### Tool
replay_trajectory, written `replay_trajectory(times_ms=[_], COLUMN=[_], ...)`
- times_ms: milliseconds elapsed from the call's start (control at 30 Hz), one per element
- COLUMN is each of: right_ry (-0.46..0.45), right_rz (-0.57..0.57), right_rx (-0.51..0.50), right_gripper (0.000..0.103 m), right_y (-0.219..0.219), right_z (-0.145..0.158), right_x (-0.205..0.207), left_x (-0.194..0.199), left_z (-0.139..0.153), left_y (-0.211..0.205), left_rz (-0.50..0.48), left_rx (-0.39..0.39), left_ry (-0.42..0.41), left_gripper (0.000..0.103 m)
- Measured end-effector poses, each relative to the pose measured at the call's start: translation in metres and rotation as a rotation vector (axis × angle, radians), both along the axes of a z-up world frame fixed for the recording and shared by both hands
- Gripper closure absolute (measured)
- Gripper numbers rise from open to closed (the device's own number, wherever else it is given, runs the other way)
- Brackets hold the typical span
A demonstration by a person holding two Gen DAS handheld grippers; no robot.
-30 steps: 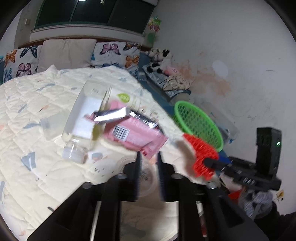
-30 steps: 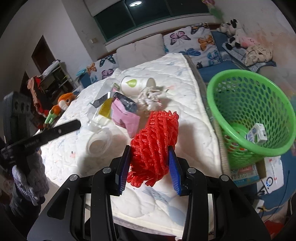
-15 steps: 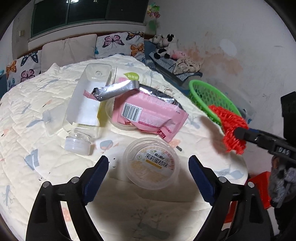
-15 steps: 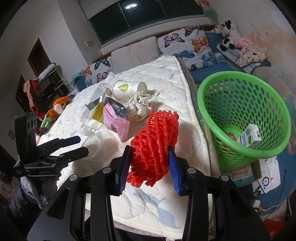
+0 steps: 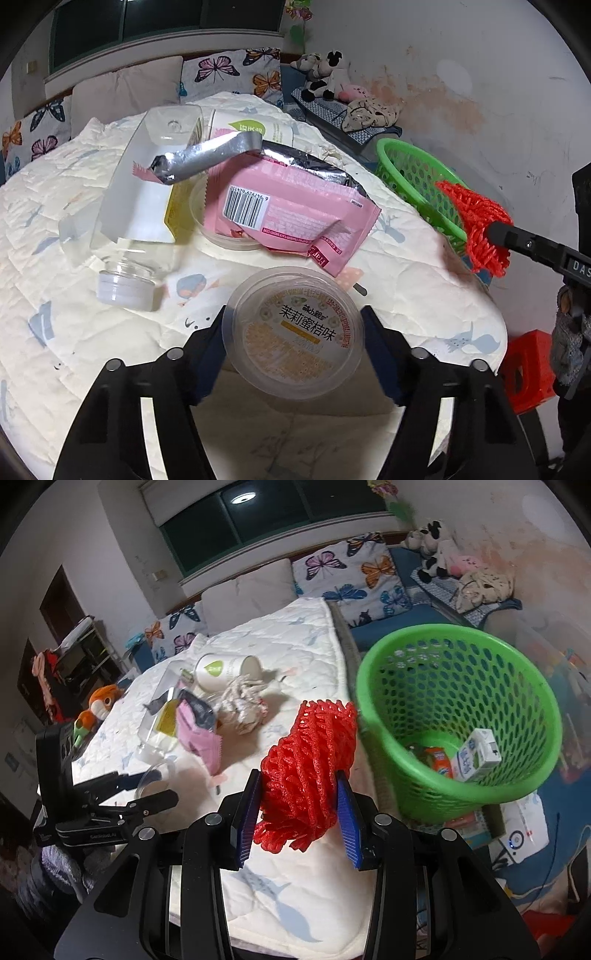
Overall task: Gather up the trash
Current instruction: 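Carry the net and tub over the green basket and open both grippers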
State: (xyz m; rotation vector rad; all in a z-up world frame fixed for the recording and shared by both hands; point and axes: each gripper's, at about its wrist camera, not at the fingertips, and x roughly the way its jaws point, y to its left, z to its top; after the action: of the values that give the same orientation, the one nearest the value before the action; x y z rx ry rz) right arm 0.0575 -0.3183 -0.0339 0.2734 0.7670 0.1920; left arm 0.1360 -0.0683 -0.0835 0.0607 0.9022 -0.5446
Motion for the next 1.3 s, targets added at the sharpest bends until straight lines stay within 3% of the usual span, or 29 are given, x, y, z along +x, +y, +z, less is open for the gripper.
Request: replay_trajectory(times_ms=[200,433,667,800,1000,1300], right_ry=[-0.01,0.002,0.028,0.037,0.027,-0.002], right_rz=[-0.064,-0.144,-0.192,-0.207,-0.235,-0.266], right_rx=[-0.01,-0.044,-0.064,-0.061,-0.053,-0.023], right_gripper=[0.063,0.061,0.058,0.049,0.038,0.038], right_y=[-0.026,-0.063,-0.093,-0.107,-0.125,-0.137], right_z=[0.002,-0.003,-0.017,-0.022,-0.023,-0.017], right_x=[0.007,0.027,0.049,0.057,0.052,0.023], left_x=[-0.007,-0.012,0.005,0.022,0.048,0.074], left_z=[0.011,0.046,0.079,0.09,0.093,0.076], left_y=[0.0,-0.013,-0.06,-0.091,-0.14,-0.204], left_rz=[0.003,-0.038,-0.106,-0.141,-0.187,-0.233], left_rx=[-0.018,-0.072,-0.109,-0.128,-0.136,-0.111], left_ry=[-0.015,-0.064,-0.116,-0.119,-0.095,-0.04], left_gripper=[0.038,0.038,0.038,0.038,0.038,0.038])
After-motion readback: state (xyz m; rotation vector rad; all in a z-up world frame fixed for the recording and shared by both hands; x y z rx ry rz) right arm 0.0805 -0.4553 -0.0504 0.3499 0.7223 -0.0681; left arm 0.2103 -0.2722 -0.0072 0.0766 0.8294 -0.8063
